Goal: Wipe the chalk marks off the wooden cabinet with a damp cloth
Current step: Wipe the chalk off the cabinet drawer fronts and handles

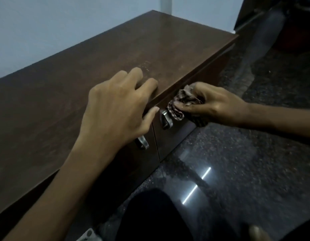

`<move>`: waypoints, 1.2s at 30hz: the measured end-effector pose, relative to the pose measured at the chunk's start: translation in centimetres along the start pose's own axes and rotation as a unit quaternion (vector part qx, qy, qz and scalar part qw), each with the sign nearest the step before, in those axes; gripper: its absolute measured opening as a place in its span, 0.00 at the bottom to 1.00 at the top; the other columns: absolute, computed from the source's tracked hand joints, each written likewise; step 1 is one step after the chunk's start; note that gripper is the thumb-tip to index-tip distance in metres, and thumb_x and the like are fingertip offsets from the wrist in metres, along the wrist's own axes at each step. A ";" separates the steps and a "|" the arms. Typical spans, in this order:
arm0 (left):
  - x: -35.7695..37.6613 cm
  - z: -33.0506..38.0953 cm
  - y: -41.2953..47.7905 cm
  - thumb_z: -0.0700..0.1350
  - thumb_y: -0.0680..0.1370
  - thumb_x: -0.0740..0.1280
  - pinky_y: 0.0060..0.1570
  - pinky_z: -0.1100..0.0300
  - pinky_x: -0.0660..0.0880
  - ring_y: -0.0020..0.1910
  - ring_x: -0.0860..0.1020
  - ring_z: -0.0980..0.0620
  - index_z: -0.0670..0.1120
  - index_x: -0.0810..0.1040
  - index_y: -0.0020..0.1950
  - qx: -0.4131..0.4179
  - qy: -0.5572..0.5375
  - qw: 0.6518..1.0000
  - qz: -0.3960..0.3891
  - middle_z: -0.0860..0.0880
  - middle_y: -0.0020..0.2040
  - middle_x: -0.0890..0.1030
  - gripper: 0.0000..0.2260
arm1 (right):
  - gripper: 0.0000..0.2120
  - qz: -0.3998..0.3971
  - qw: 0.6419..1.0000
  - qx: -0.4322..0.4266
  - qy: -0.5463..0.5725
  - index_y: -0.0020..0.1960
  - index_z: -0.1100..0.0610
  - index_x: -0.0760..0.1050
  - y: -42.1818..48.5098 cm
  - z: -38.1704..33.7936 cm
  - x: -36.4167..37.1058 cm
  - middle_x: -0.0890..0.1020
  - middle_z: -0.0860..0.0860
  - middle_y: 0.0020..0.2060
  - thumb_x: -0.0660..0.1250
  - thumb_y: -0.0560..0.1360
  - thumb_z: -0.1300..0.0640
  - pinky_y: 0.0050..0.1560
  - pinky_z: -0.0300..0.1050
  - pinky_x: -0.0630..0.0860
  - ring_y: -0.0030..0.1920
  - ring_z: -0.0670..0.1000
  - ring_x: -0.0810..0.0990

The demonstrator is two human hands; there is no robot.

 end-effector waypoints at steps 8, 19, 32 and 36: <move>0.2 0.3 0.1 0.59 0.76 0.70 0.33 0.56 0.61 0.41 0.74 0.44 0.47 0.78 0.62 0.001 0.020 0.999 -0.028 0.45 0.47 0.74 0.20 | 0.05 -0.016 0.983 0.130 0.130 0.52 0.58 0.78 -4.3 1.8 8.1 0.78 0.56 0.40 0.70 0.76 0.63 0.35 0.49 0.73 0.38 0.55 0.75; 0.6 0.7 0.8 0.58 0.81 0.67 0.34 0.56 0.62 0.38 0.71 0.46 0.44 0.80 0.63 0.009 0.022 0.998 -0.061 0.43 0.45 0.74 0.20 | 0.17 0.290 0.821 0.264 0.414 0.60 0.63 0.81 -4.9 0.8 6.5 0.81 0.51 0.52 0.68 0.73 0.74 0.55 0.32 0.75 0.56 0.44 0.79; 0.7 0.9 0.9 0.57 0.80 0.68 0.34 0.52 0.68 0.38 0.71 0.45 0.42 0.80 0.62 0.011 0.014 0.998 -0.065 0.42 0.43 0.74 0.20 | 0.22 0.224 0.852 0.249 0.401 0.64 0.64 0.78 -5.0 0.4 9.6 0.75 0.57 0.56 0.63 0.73 0.78 0.60 0.28 0.72 0.60 0.58 0.75; 0.7 0.9 0.9 0.57 0.80 0.69 0.35 0.52 0.67 0.38 0.71 0.45 0.42 0.80 0.62 0.009 0.011 0.998 -0.065 0.43 0.43 0.73 0.20 | 0.22 0.222 0.861 0.277 0.364 0.63 0.62 0.79 -6.4 0.9 10.8 0.77 0.55 0.54 0.65 0.72 0.75 0.60 0.27 0.70 0.59 0.60 0.77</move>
Point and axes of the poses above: each hand's wrist, its own y-axis towards the middle knuckle, its own x-axis out of the palm, z = x × y, the point moved 9 cm from there along y, towards the middle knuckle
